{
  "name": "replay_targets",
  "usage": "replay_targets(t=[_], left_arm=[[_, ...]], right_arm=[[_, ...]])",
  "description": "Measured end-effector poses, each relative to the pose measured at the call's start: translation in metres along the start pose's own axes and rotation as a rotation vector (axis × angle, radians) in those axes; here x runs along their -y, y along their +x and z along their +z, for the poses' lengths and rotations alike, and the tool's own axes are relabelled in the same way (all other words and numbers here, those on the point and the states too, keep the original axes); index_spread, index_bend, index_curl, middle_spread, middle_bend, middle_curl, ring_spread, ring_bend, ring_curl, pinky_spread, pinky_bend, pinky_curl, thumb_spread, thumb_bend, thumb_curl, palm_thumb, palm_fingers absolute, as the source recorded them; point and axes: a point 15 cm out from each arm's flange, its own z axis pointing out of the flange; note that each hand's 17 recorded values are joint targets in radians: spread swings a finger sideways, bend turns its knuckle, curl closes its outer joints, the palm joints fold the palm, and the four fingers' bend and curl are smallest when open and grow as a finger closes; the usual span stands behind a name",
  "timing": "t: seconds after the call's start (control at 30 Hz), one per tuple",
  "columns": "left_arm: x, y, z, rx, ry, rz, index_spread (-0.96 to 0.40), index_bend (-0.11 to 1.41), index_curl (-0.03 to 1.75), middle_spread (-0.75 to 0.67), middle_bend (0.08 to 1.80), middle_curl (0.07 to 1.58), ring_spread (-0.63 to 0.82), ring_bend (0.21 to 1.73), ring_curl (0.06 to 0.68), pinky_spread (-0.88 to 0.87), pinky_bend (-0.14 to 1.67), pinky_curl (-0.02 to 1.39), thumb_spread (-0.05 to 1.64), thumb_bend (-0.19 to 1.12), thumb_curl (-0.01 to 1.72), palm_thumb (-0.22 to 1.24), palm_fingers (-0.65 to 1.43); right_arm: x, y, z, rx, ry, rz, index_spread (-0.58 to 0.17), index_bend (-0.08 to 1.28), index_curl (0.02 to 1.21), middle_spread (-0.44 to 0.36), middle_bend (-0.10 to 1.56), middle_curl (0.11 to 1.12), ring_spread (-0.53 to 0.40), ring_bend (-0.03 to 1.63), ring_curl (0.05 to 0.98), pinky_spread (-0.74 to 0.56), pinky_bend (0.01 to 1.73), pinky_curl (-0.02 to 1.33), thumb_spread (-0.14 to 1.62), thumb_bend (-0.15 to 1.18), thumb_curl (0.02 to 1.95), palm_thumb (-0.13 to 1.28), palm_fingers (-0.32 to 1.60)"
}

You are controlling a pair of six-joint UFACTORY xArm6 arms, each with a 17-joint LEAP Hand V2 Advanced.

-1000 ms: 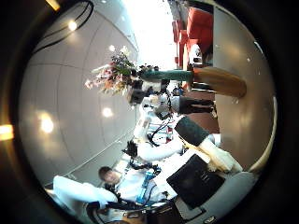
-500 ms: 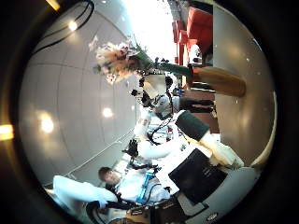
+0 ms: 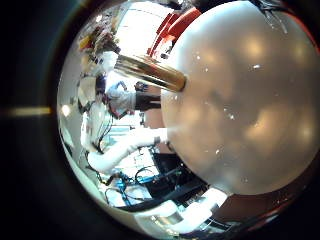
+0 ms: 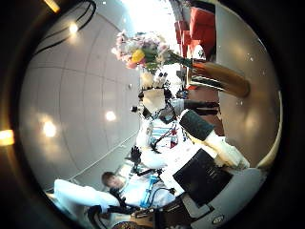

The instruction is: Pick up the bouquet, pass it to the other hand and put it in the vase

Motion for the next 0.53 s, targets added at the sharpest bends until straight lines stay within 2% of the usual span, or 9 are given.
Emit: replay_targets(t=[0.17, 0.53], left_arm=[[-0.005, 0.006, 0.003, 0.024, 0.015, 0.02, 0.29, 0.16, 0.3, 0.62, 0.16, 0.2, 0.69, 0.48, 0.169, 0.59, 0.19, 0.35, 0.87, -0.03, 0.35, 0.21, -0.08], [-0.01, -0.001, 0.012, 0.11, 0.091, 0.001, 0.29, 0.17, 0.3, 0.6, 0.17, 0.19, 0.68, 0.47, 0.179, 0.59, 0.19, 0.32, 0.88, -0.04, 0.34, 0.2, -0.06]], right_arm=[[0.001, 0.003, -0.001, 0.002, -0.003, -0.002, -0.26, 0.17, 0.33, 0.074, 0.2, 0.35, 0.212, 0.34, 0.209, 0.5, 0.46, 0.23, 1.0, -0.02, 0.52, 0.75, 0.27], [0.012, 0.036, -0.015, 0.048, -0.008, -0.013, -0.263, 0.17, 0.33, 0.068, 0.2, 0.35, 0.204, 0.33, 0.214, 0.5, 0.44, 0.23, 1.0, -0.02, 0.52, 0.75, 0.29]])
